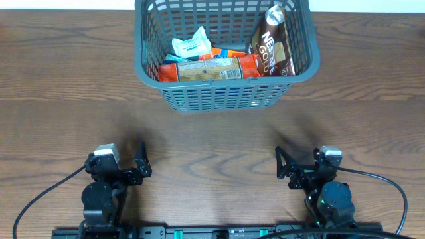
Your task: Pack container
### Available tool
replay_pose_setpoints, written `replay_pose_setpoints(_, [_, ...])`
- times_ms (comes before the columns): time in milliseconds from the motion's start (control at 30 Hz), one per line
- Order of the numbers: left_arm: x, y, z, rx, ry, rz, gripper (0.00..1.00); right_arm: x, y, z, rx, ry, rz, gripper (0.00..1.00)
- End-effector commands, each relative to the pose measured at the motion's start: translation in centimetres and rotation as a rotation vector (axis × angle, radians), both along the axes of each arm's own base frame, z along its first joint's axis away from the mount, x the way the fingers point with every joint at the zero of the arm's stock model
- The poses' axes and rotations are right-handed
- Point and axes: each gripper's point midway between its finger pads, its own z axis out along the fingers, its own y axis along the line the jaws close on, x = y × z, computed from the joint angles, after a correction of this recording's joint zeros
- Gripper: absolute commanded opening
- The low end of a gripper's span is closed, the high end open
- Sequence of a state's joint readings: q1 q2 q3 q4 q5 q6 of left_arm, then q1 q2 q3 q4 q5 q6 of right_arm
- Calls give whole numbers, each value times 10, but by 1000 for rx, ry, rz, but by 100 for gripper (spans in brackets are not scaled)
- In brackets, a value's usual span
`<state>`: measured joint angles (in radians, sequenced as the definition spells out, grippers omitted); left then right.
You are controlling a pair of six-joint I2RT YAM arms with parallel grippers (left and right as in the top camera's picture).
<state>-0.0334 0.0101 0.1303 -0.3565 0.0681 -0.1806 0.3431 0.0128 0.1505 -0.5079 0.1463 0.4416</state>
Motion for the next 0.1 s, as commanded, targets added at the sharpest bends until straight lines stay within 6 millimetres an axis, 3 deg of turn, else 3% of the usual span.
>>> replay_pose_setpoints(0, [0,1,-10,1,20,6,98,1,-3,-3,12,5,-17,99])
replay_pose_setpoints(67, [0,1,-10,0,20,6,99,1,-3,-3,12,5,-17,99])
